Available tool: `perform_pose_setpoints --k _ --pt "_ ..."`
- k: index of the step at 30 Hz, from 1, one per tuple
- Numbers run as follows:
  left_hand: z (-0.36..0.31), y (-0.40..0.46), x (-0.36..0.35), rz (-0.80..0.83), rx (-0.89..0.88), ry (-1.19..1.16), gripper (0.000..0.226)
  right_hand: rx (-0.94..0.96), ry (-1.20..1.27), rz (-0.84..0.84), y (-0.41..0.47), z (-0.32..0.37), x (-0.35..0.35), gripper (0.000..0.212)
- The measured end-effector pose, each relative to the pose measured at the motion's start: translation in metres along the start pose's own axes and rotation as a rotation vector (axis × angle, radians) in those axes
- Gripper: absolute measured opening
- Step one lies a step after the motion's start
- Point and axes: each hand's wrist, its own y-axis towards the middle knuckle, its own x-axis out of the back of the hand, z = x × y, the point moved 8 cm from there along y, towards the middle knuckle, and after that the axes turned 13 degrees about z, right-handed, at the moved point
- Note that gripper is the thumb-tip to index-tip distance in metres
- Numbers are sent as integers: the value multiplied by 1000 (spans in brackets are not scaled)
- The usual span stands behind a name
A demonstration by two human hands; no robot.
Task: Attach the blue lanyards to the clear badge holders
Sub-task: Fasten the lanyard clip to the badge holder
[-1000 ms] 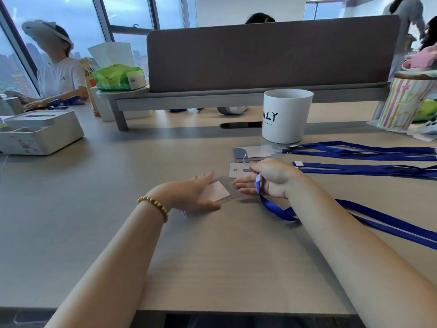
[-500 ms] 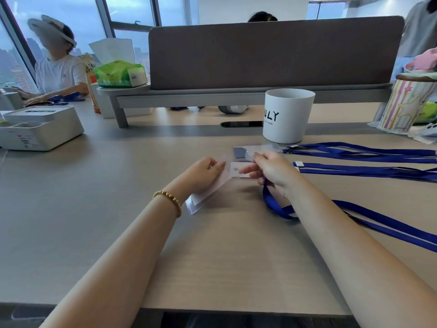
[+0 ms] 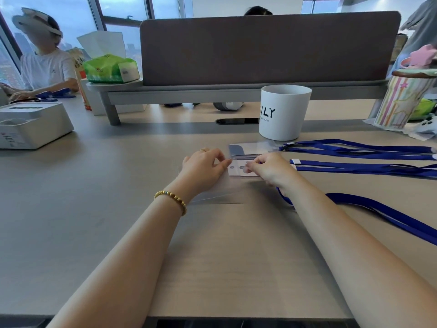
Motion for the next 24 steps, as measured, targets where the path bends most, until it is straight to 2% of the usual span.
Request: perform_pose_setpoints --k 4,17,24 --pt "0 -1 2 -21 -14 -18 30 -17 -13 44 2 0 -11 22" --pt "5 3 -2 -1 -36 -139 32 -5 255 142 9 -6 -24 28" --pt "12 7 -10 40 -6 -124 29 -32 422 272 8 -6 -35 28"
